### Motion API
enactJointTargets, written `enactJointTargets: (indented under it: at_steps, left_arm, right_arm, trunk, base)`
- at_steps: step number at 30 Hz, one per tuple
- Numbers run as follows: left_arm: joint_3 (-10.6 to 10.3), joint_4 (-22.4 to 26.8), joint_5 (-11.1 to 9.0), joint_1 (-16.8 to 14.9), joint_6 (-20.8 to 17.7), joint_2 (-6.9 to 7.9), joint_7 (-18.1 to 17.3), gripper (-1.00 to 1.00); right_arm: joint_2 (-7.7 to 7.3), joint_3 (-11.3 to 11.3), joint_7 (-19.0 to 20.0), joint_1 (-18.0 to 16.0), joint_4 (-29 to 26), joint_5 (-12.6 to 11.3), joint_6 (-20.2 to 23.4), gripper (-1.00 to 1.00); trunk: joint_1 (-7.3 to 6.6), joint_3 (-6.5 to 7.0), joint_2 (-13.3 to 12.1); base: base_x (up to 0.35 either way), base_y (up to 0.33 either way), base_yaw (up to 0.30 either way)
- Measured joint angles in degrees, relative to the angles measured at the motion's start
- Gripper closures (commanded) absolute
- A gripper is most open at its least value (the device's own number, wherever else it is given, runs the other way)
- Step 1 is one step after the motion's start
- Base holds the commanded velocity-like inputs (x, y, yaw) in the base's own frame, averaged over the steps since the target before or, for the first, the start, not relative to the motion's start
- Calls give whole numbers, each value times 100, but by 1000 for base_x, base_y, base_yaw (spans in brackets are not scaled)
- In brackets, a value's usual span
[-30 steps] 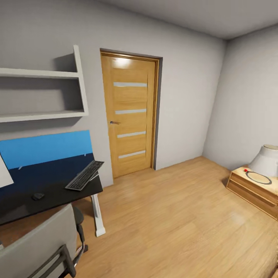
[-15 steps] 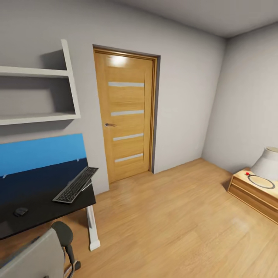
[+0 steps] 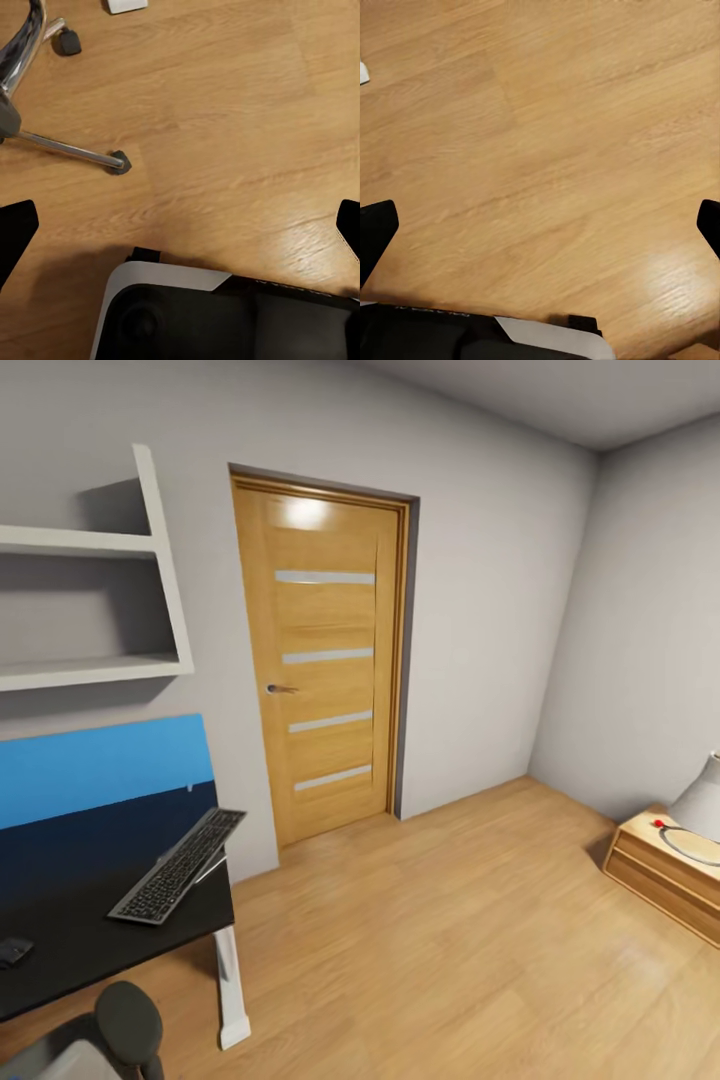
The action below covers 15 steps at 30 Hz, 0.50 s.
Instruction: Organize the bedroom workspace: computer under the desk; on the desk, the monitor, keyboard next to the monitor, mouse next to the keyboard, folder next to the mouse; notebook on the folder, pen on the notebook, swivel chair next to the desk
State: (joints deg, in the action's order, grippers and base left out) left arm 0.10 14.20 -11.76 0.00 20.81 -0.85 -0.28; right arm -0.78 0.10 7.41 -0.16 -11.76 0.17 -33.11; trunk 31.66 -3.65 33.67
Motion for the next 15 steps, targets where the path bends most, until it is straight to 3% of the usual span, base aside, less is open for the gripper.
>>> enactJointTargets:
  at_steps: [10, 15]
  left_arm:
    - [0, -1, 0, 0, 0, 0, 2, -100]
    - [0, 2, 0, 0, 0, -1, 3, -100]
  right_arm:
    - [0, 0, 0, 0, 0, -6, -7, -100]
    - [0, 0, -1, 0, 0, -7, -7, -100]
  trunk:
    - [0, 0, 0]
    - [0, 0, 0]
  base:
    - [321, -2, 0]
    - [316, -91, 0]
